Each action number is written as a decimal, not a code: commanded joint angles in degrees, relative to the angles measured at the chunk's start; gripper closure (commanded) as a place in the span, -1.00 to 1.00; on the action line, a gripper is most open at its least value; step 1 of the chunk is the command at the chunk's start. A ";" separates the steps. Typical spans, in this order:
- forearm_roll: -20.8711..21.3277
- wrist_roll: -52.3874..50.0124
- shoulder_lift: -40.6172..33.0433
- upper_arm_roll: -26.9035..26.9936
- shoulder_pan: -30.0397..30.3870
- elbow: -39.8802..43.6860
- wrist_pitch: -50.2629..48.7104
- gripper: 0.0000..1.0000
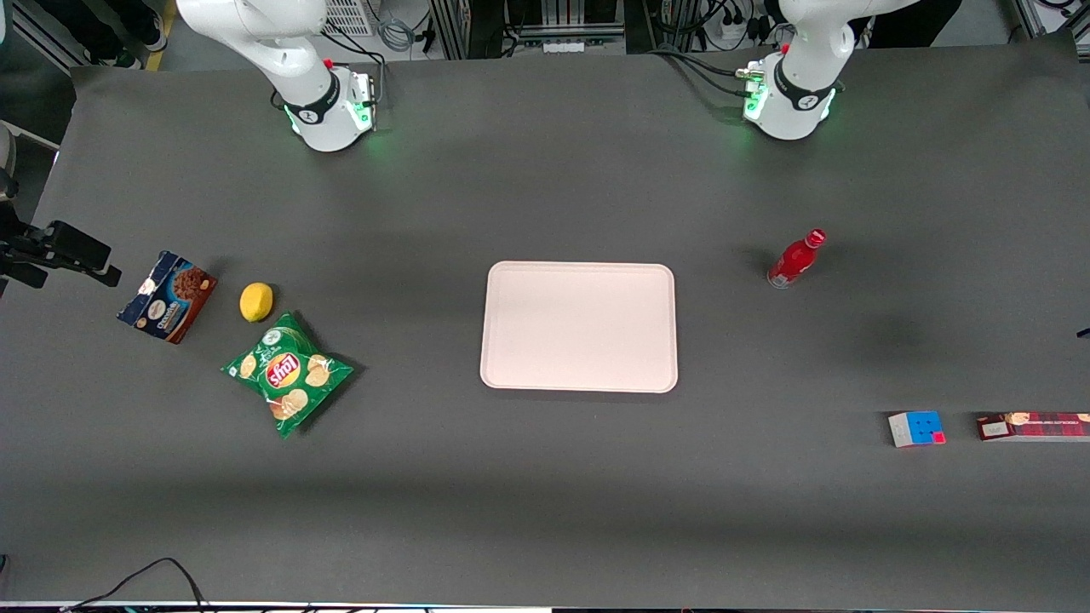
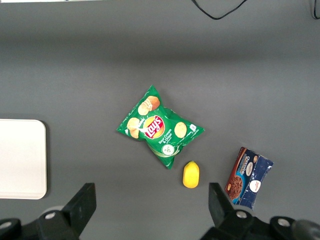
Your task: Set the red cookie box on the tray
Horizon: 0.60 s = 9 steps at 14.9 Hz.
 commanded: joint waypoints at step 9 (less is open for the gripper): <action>-3.44 0.07 11.70 1.70 4.23 7.73 2.77 -1.00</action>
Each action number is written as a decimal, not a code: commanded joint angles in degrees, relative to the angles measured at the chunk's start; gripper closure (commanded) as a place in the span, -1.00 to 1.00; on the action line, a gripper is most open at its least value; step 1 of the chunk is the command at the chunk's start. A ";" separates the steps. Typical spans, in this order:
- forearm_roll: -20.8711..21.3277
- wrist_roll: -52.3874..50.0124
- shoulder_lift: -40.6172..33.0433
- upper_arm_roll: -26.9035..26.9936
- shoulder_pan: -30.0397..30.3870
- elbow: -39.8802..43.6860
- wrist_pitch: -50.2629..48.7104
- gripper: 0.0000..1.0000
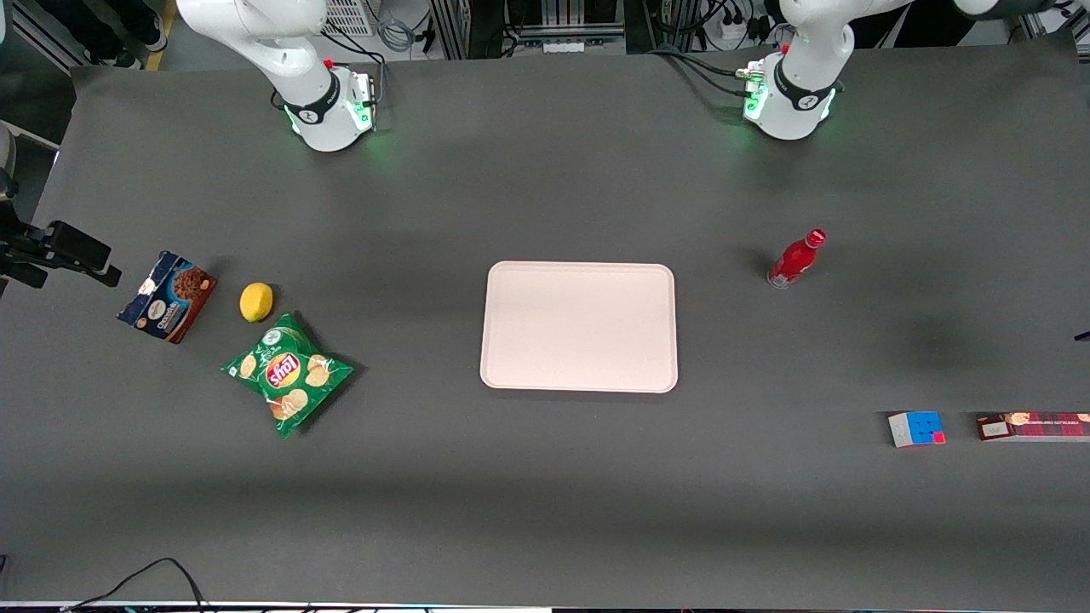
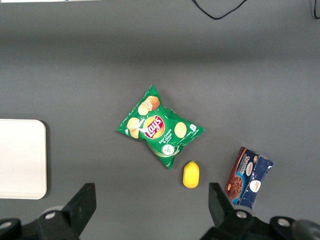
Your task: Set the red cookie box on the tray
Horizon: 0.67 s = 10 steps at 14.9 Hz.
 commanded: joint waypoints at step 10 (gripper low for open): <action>-3.84 2.41 14.72 -0.17 4.58 16.60 4.29 -1.00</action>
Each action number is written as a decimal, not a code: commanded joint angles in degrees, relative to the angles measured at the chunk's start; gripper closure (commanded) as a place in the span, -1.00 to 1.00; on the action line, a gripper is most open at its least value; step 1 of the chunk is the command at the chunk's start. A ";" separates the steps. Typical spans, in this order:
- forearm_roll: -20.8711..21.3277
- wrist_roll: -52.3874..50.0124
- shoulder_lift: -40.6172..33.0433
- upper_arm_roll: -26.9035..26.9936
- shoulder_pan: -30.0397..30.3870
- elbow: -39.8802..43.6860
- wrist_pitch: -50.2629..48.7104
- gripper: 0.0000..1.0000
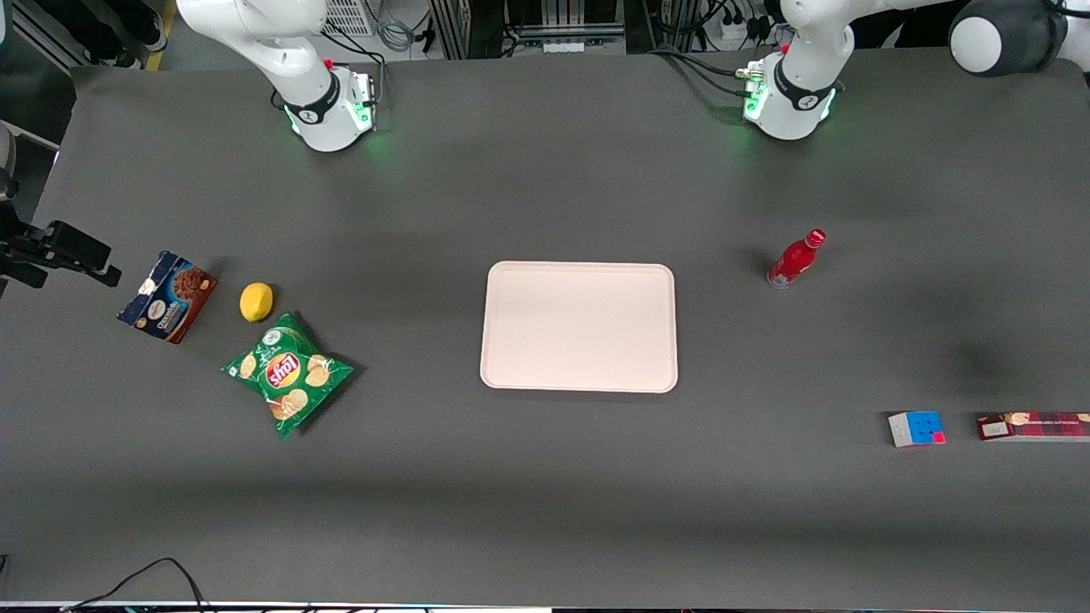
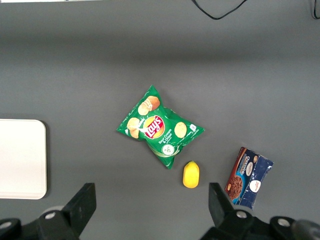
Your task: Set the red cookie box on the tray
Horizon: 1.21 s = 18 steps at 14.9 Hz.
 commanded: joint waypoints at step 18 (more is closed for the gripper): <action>-8.82 8.22 9.12 -0.65 2.06 3.58 6.68 -1.00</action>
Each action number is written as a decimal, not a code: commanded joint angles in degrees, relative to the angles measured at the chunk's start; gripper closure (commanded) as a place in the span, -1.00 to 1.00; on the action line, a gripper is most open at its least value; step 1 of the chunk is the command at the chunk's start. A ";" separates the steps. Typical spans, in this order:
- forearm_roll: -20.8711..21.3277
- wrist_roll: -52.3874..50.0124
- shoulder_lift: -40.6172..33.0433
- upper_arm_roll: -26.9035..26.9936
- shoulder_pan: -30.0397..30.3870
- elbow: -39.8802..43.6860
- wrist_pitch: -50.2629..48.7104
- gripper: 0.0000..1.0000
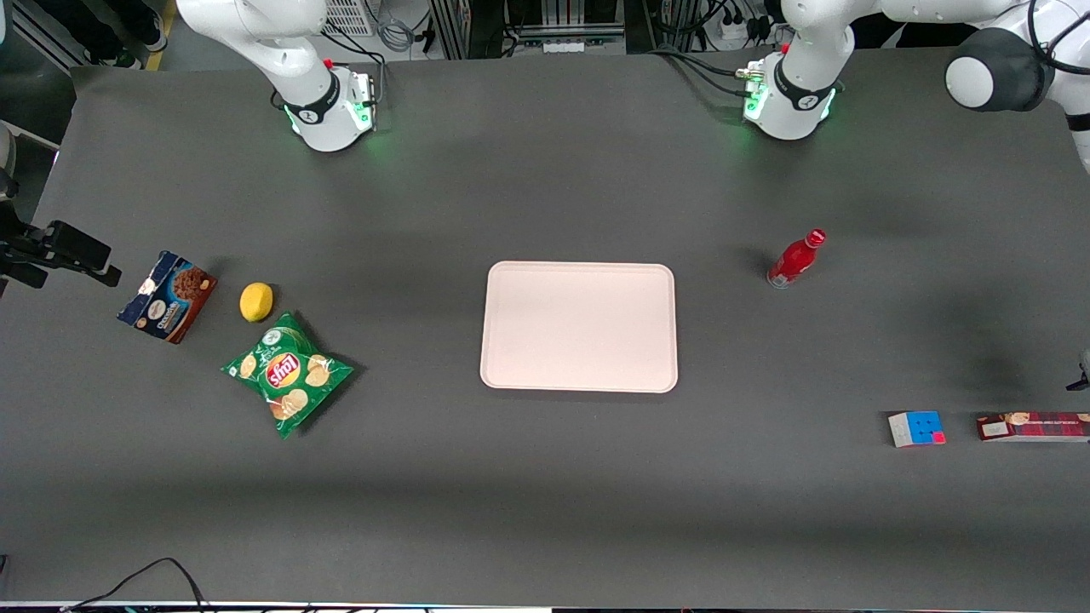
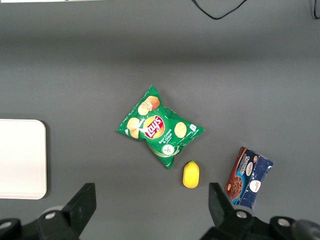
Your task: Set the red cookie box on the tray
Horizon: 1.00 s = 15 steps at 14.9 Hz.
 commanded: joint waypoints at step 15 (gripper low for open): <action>-1.38 2.47 3.74 -0.94 0.39 1.66 4.74 -0.43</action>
